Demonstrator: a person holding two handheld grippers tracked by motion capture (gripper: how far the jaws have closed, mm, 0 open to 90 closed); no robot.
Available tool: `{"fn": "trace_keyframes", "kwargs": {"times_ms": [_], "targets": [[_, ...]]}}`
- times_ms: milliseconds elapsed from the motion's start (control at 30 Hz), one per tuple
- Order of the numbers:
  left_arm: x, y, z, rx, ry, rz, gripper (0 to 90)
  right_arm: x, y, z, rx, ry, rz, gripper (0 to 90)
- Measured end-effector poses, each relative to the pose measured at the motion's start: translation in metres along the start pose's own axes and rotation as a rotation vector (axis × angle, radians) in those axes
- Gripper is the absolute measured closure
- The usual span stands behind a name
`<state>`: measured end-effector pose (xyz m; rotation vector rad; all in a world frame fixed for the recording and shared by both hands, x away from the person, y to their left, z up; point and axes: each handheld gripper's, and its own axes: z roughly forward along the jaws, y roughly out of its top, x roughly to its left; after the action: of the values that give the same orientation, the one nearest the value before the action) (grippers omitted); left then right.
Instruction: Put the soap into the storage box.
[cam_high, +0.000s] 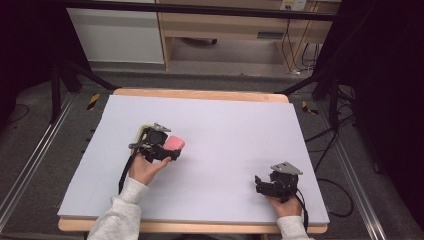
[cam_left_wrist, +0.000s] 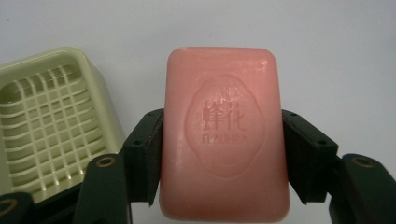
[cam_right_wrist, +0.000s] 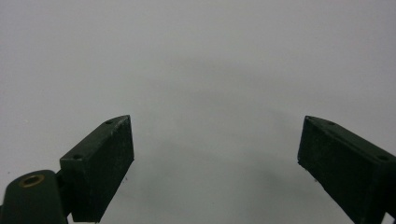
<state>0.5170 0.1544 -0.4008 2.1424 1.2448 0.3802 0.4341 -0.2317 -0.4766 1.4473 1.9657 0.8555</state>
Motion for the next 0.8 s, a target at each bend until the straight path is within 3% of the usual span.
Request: {"fn": "trace_keyframes", "kwargs": {"times_ms": [367, 800], "targets": [[0.019, 0.003, -0.007, -0.034, 0.028, -0.036, 37.2, 0.0, 0.0, 0.0, 0.0, -0.001, 0.0, 10.9], [0.037, 0.003, -0.008, -0.034, 0.064, -0.071, 37.2, 0.0, 0.0, 0.0, 0.001, -0.002, -0.001, 10.9]]}}
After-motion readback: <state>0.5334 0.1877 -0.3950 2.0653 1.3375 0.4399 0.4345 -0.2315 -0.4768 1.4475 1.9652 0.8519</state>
